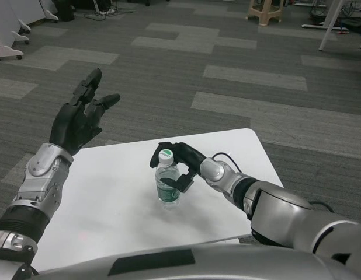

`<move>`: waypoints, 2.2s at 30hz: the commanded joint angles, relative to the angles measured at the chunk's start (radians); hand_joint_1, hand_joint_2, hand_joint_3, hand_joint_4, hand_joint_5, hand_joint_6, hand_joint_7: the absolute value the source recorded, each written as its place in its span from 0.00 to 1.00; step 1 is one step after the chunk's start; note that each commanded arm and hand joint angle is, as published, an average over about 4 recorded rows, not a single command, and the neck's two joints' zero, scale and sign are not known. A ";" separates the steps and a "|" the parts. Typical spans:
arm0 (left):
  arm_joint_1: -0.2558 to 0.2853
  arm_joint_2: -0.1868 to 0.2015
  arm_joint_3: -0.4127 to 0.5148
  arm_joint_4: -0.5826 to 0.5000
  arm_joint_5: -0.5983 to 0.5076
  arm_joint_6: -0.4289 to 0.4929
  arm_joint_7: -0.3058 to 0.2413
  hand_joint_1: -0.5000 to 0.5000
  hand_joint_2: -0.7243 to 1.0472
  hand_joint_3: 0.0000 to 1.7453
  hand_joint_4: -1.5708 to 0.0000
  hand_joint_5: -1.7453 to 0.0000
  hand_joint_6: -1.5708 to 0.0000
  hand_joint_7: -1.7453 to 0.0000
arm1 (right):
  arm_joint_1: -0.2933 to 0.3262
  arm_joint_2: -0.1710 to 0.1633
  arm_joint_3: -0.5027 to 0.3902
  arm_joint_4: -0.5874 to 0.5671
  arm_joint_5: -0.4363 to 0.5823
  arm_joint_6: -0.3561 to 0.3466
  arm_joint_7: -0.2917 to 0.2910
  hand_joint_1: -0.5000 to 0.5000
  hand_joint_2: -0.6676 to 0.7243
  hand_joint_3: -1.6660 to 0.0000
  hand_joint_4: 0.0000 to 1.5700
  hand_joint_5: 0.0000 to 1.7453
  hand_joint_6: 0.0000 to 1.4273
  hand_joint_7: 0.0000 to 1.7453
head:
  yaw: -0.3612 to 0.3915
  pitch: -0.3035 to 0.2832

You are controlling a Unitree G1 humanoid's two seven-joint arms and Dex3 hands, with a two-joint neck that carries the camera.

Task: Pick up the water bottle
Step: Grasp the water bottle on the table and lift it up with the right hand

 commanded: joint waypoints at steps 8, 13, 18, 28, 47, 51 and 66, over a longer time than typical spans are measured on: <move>0.010 0.007 0.011 -0.013 -0.008 -0.008 0.006 0.02 1.00 0.30 1.00 0.53 1.00 1.00 | 0.034 -0.021 -0.094 -0.048 0.002 -0.016 0.018 0.08 0.15 0.10 0.64 0.94 0.80 0.88 | 0.004 0.000; 0.009 0.007 0.011 -0.013 -0.008 -0.007 0.006 0.02 1.00 0.30 1.00 0.53 1.00 1.00 | 0.040 -0.028 -0.112 -0.063 -0.004 -0.018 0.022 0.08 0.16 0.10 0.64 0.94 0.80 0.88 | 0.003 -0.001; 0.008 0.007 0.011 -0.013 -0.008 -0.008 0.006 0.02 1.00 0.30 1.00 0.53 1.00 1.00 | 0.038 -0.033 -0.121 -0.082 -0.008 -0.019 0.028 0.08 0.16 0.10 0.64 0.94 0.80 0.88 | 0.005 0.002; 0.007 0.007 0.011 -0.013 -0.008 -0.008 0.006 0.02 1.00 0.30 1.00 0.53 1.00 1.00 | 0.038 -0.038 -0.128 -0.168 -0.036 -0.020 0.034 0.08 0.15 0.10 0.64 0.94 0.80 0.88 | 0.003 0.008; 0.009 0.007 0.009 -0.014 -0.008 -0.008 0.006 0.02 1.00 0.30 1.00 0.53 1.00 1.00 | 0.036 -0.072 -0.301 -0.407 -0.171 -0.022 0.034 0.08 0.17 0.10 0.62 0.94 0.78 0.88 | 0.002 0.008; 0.010 0.007 0.009 -0.015 -0.008 -0.007 0.006 0.02 1.00 0.30 1.00 0.53 1.00 1.00 | 0.038 -0.086 -0.351 -0.426 -0.193 -0.021 0.034 0.08 0.17 0.10 0.60 0.94 0.78 0.88 | 0.001 0.008; 0.014 0.007 0.009 -0.016 -0.009 -0.008 0.006 0.02 1.00 0.30 1.00 0.53 1.00 1.00 | 0.094 -0.161 -0.489 -0.557 -0.244 -0.011 0.060 0.08 0.18 0.07 0.60 0.94 0.76 0.88 | 0.004 0.007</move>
